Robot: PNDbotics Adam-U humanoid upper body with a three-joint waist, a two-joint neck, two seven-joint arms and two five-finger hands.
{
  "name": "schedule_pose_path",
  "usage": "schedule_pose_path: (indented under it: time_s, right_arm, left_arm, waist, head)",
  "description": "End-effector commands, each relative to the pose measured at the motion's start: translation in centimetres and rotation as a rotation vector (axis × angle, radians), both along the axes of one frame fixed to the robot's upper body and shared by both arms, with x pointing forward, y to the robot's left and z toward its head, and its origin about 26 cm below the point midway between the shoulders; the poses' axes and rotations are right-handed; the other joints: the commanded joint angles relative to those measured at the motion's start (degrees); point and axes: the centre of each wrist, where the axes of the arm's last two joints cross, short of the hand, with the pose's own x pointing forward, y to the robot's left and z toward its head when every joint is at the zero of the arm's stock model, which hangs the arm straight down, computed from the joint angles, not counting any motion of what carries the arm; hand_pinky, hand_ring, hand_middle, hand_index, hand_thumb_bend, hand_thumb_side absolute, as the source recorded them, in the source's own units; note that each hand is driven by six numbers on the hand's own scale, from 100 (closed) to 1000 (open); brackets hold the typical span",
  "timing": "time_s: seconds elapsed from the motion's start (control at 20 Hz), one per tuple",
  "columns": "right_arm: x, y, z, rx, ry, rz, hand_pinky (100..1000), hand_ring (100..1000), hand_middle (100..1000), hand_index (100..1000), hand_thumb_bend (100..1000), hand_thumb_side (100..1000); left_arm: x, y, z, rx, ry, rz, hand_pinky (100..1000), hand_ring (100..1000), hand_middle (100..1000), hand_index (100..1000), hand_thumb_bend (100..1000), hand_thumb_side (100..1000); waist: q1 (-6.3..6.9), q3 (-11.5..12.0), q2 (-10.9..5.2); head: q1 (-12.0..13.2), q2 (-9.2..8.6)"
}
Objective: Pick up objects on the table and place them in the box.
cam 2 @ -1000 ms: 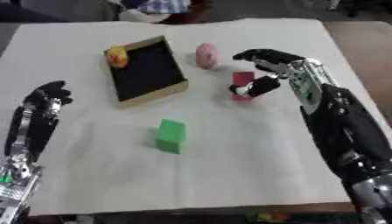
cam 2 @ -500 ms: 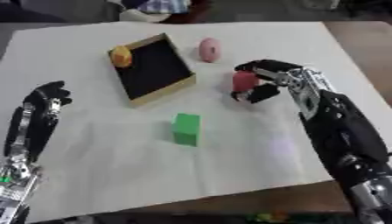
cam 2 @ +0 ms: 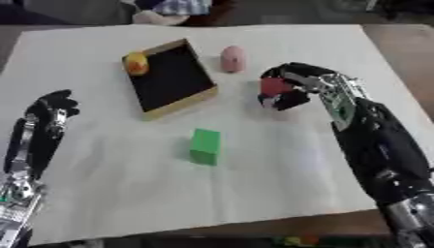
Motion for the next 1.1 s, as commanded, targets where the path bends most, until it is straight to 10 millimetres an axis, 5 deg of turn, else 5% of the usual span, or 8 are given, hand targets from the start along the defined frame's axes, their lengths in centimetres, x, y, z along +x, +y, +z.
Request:
schedule_pose_path:
  time_s: [0.05,0.5,1.1]
  right_arm:
    - [0.2,-0.1,1.4,0.056,-0.057,-0.001,600,575,696,904,113,580]
    - [0.6,4.2,5.7,0.128,-0.152,0.108,598,571,695,904,100,554]
    - [0.0,16.1,6.2,0.130,-0.227,0.208,618,591,715,914,109,517]
  left_arm:
    - [0.1,0.2,0.7,0.006,-0.024,-0.001,769,642,613,796,143,814]
    - [0.1,0.1,0.6,0.006,-0.022,-0.005,769,641,612,796,143,813]
    - [0.2,-0.8,0.8,0.002,-0.022,-0.049,768,641,612,796,140,814]
  waist:
    - [-0.42,0.03,-1.51]
    - [-0.40,0.35,-1.62]
    - [0.49,3.46,-1.19]
  head:
    - [0.01,-0.14]
    - [-0.12,-0.14]
    - [-3.19,-0.14]
